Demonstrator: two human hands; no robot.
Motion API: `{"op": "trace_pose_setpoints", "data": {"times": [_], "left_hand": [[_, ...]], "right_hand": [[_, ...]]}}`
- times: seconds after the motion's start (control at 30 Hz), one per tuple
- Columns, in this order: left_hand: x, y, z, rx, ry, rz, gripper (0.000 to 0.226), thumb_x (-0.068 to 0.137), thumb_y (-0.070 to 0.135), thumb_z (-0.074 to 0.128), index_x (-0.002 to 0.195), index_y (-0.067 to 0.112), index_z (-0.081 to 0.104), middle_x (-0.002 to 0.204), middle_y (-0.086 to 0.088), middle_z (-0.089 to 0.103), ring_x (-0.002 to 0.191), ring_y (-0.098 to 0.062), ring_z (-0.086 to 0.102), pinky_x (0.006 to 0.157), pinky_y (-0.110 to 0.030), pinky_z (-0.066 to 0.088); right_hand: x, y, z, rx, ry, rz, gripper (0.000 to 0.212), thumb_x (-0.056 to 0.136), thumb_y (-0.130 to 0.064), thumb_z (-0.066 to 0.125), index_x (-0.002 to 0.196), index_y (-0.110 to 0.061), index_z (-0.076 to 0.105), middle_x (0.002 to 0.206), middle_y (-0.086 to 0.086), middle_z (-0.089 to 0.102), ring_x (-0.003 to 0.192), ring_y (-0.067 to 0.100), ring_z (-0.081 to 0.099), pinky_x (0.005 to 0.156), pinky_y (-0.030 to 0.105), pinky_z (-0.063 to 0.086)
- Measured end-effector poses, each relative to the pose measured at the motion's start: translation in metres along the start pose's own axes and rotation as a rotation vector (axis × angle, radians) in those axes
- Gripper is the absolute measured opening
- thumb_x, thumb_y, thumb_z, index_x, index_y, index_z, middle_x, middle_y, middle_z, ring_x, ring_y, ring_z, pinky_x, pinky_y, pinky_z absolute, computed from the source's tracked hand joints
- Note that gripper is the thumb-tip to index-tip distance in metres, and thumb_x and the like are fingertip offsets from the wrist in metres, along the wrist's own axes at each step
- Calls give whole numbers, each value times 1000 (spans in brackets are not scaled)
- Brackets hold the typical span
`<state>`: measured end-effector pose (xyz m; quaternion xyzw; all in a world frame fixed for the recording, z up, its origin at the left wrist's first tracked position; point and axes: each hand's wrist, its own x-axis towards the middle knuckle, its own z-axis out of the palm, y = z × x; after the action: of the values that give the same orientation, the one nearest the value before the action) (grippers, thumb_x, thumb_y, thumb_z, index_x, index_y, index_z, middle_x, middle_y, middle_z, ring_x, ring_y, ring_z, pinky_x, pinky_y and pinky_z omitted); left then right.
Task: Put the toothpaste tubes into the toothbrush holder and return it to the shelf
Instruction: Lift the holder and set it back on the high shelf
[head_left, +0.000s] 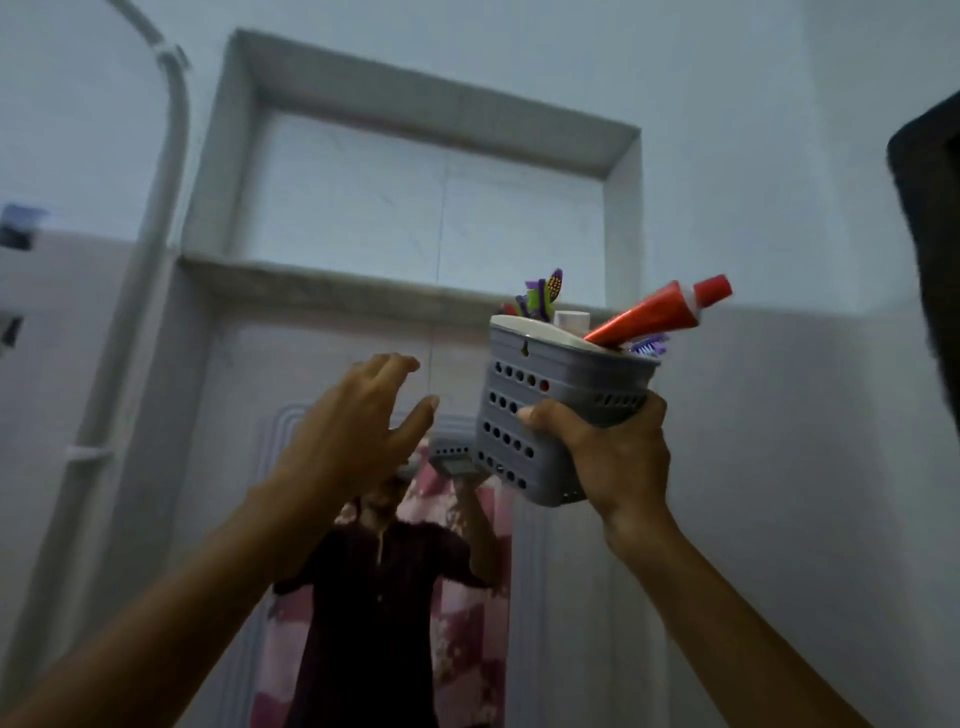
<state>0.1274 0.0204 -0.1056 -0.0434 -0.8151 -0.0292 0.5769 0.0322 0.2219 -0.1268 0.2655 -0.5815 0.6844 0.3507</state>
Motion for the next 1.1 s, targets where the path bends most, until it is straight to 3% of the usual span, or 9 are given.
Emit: {"op": "trace_pose_setpoints", "data": {"times": [0.1, 0.27, 0.33, 0.43, 0.63, 0.8, 0.97, 1.1], "left_hand": [[40, -4, -10, 78, 76, 61, 59, 85, 50, 40, 123, 8, 53, 128, -14, 58, 116, -30, 55, 91, -44, 50], [104, -12, -12, 208, 153, 126, 53, 85, 40, 53, 125, 5, 53, 134, -17, 53, 124, -34, 48, 99, -46, 44], [123, -18, -8, 270, 116, 132, 54, 84, 41, 51, 122, 4, 53, 131, -17, 56, 122, -34, 49, 102, -45, 42], [147, -29, 8, 344, 47, 94, 55, 84, 45, 47, 121, 5, 52, 127, -14, 58, 118, -33, 52, 101, -44, 41], [162, -52, 40, 471, -82, 2, 55, 85, 51, 42, 120, 9, 50, 121, -13, 59, 113, -32, 52, 109, -48, 30], [156, -67, 53, 471, 22, 94, 62, 84, 49, 47, 131, 8, 42, 127, -15, 54, 123, -33, 45, 117, -48, 18], [156, -72, 58, 473, 52, 122, 67, 83, 49, 49, 134, 7, 38, 132, -17, 50, 128, -35, 41, 118, -50, 14], [155, -71, 60, 464, 52, 117, 69, 84, 50, 48, 136, 6, 35, 136, -19, 47, 133, -35, 36, 119, -50, 10]], "right_hand": [[47, -30, 2, -21, 82, -37, 105, 34, -59, 88, 127, -20, 59, 113, -7, 72, 97, 15, 73, 82, 41, 65], [119, -74, 8, -37, 109, -41, 106, 36, -60, 86, 124, -17, 47, 125, 4, 63, 113, 26, 66, 87, 45, 63], [142, -89, 14, -76, 128, -38, 117, 29, -65, 79, 130, -16, 45, 129, 7, 59, 120, 29, 61, 90, 48, 62], [175, -97, 27, -130, 135, -34, 120, 35, -64, 79, 138, -15, 43, 133, 9, 55, 127, 29, 53, 97, 48, 58], [226, -81, 54, -229, 176, -14, 120, 44, -61, 77, 147, -14, 36, 140, 13, 48, 132, 31, 43, 105, 55, 50], [253, -55, 71, -303, 219, 30, 119, 50, -65, 82, 148, -13, 38, 144, 12, 48, 134, 31, 44, 107, 54, 48], [270, -33, 83, -314, 244, 69, 124, 41, -70, 78, 144, -12, 42, 141, 13, 50, 132, 33, 44, 107, 53, 47], [275, -25, 86, -384, 272, 60, 131, 51, -73, 83, 155, -11, 31, 152, 14, 42, 139, 34, 39, 115, 53, 39]]}}
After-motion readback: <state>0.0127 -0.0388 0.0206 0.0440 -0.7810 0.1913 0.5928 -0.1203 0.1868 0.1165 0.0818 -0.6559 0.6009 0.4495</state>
